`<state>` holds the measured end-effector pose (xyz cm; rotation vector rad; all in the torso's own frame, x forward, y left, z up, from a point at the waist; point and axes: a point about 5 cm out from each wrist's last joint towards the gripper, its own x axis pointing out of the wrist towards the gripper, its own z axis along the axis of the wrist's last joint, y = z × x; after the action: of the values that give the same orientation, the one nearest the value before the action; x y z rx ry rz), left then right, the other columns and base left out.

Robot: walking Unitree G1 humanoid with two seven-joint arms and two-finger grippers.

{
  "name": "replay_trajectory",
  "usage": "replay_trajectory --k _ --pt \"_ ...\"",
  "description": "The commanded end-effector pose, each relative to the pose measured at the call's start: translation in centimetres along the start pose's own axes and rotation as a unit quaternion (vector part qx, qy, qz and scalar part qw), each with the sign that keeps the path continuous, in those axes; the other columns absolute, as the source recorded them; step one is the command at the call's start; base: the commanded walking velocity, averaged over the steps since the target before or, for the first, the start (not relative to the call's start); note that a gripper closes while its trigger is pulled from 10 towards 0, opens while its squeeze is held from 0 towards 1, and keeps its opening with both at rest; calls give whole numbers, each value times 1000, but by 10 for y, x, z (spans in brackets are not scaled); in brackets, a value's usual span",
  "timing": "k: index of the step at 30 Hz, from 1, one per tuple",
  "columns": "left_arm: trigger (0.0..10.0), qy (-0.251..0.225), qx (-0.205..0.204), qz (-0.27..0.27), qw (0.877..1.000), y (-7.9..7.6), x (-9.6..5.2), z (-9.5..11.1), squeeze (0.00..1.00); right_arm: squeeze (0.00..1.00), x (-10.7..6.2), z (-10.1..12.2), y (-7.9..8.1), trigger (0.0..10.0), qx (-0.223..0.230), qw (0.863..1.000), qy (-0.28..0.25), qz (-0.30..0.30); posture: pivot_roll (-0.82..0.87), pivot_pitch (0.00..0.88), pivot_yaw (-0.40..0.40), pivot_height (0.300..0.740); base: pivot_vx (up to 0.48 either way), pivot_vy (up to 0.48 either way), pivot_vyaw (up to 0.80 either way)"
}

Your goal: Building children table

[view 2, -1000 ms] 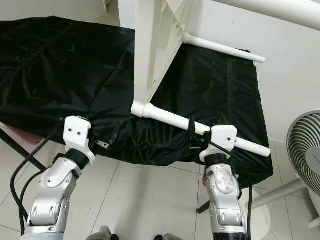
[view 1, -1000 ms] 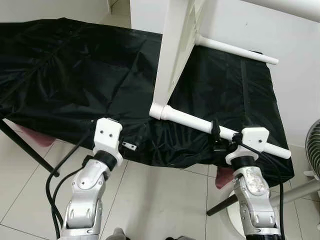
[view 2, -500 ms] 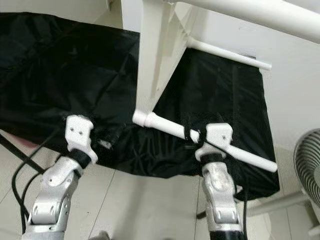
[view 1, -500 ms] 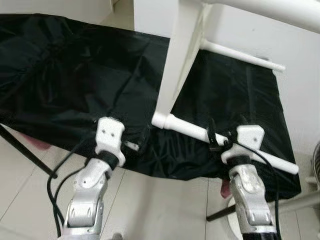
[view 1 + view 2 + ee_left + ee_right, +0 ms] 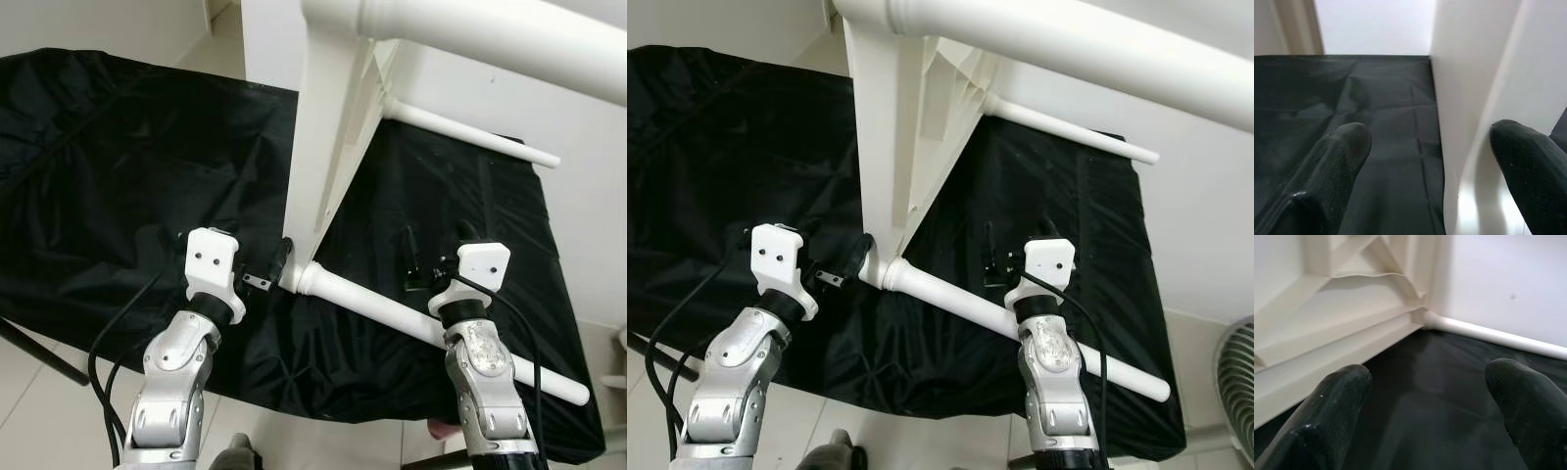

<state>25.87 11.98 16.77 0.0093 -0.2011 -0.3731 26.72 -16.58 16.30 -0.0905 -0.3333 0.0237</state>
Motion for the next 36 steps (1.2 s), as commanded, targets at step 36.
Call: replay_trajectory --k 36 --pt "10000 25 69 -73 995 -11 41 -7 0 0 15 0 -1 10000 0 1000 -8 -8 115 60 -33 740 0 0 0"
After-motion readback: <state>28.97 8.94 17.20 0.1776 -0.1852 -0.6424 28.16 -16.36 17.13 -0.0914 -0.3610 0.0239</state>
